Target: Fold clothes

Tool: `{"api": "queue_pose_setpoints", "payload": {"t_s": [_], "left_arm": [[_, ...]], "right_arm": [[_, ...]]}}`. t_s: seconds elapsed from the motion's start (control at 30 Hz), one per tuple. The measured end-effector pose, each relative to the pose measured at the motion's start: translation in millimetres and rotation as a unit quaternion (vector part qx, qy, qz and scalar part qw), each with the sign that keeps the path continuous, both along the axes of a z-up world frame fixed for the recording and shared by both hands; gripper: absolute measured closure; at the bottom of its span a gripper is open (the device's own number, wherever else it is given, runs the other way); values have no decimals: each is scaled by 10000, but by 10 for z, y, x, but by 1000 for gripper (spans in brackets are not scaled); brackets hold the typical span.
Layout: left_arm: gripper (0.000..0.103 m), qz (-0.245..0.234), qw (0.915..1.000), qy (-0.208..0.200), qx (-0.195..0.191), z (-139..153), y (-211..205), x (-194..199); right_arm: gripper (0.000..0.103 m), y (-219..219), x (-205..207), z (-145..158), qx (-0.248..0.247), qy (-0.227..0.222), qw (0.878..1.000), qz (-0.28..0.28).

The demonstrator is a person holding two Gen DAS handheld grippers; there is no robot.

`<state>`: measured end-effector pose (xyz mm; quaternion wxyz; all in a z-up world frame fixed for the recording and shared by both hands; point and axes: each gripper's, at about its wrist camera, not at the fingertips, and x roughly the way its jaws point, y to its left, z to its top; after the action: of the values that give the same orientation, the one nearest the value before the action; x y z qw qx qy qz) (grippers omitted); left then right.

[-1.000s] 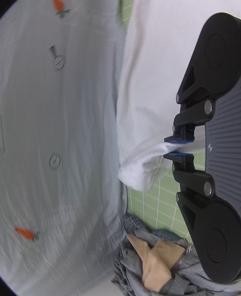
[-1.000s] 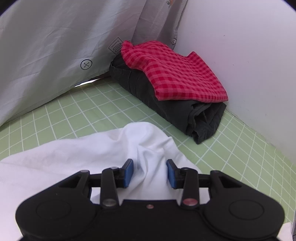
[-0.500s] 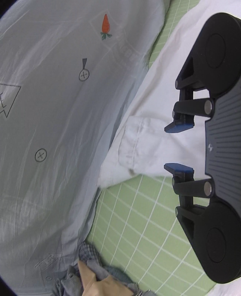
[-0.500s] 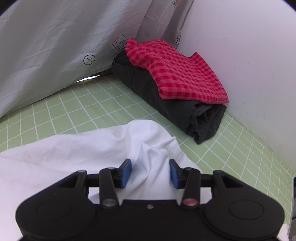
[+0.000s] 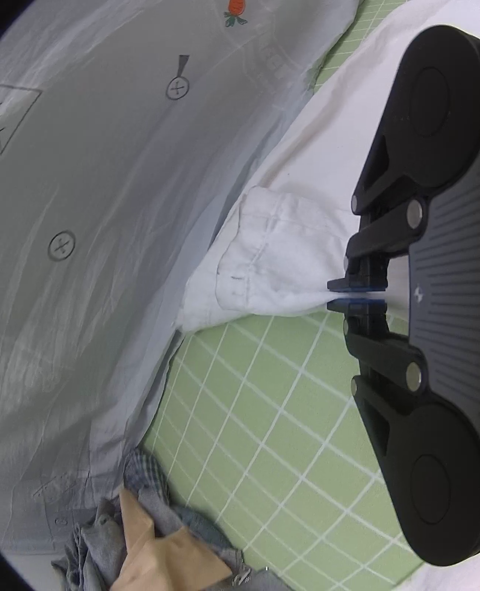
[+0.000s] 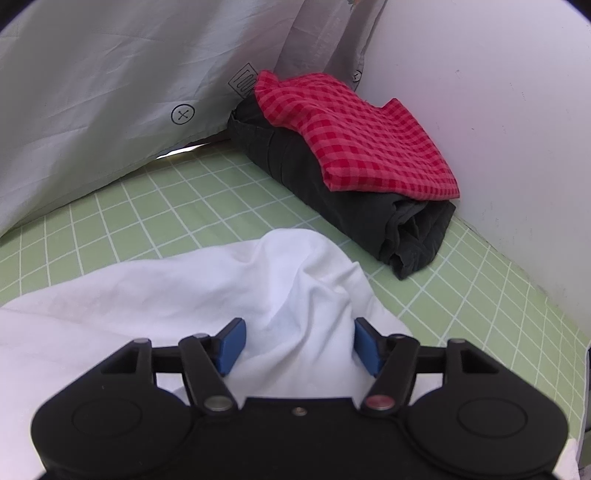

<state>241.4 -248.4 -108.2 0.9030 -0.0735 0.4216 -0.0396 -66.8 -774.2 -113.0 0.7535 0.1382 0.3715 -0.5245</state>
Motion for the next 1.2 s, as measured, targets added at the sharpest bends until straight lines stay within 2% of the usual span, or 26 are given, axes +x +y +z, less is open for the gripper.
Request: {"api": "queue_pose_setpoints", "payload": {"t_s": [0.1,0.2,0.23,0.3,0.33,0.4,0.47,0.5,0.57,0.6,0.7,0.77,0.8,0.83,0.87,0.9,0.93,0.97,1.1,1.17,1.2], "left_arm": [[99,762,9960,-194,421,111,437,-261],[99,1560,9866,195,436,-12,930,-498],[99,1750,9821,380,577,-72,1032,-546],[97,1942,9760,633,750,-131,1172,-650],[97,2022,9743,631,761,-112,1216,-703],[92,2110,9737,512,692,-39,1272,-791],[70,2048,9761,397,615,44,1251,-792],[67,1984,9776,326,627,80,1209,-771],[59,1819,9808,226,664,123,1101,-687],[56,1735,9825,209,648,129,1049,-649],[52,1482,9874,202,506,87,890,-528],[49,1356,9891,263,505,33,812,-467],[49,1304,9896,294,522,3,778,-438],[49,1277,9898,328,540,-29,753,-411],[49,1302,9892,369,558,-65,747,-390],[49,1338,9885,418,561,-103,750,-369],[49,1397,9876,486,532,-144,773,-351],[49,1455,9865,557,509,-184,803,-337],[49,1550,9836,688,619,-302,905,-318],[49,1528,9842,643,624,-307,937,-323],[49,1518,9845,621,626,-309,952,-326]], "right_arm": [[35,8,-56,52,131,-248,9996,-17],[28,21,-112,119,298,-580,9979,-42],[27,24,-132,142,354,-707,9969,-61],[25,25,-151,188,416,-898,9950,-104],[24,23,-149,213,397,-943,9947,-107],[24,23,-119,282,244,-988,9948,-61],[19,17,-67,354,-32,-950,9955,27],[17,6,-29,378,-198,-879,9959,84],[5,-56,55,370,-390,-690,9966,223],[4,-131,100,328,-317,-579,9974,304],[4,-404,208,113,386,-303,9979,423],[3,-469,269,3,546,-34,9972,516],[6,-462,323,-36,513,242,9965,608],[20,-434,371,-49,431,458,9956,690],[45,-415,395,-25,364,506,9951,762],[57,-413,400,22,338,429,9951,829],[78,-411,405,69,313,351,9949,895],[84,-422,413,134,278,230,9951,923],[92,-490,558,458,-183,-278,9948,960],[90,-563,673,449,-171,-381,9958,811],[88,-598,737,384,-126,-288,9967,750]]}}
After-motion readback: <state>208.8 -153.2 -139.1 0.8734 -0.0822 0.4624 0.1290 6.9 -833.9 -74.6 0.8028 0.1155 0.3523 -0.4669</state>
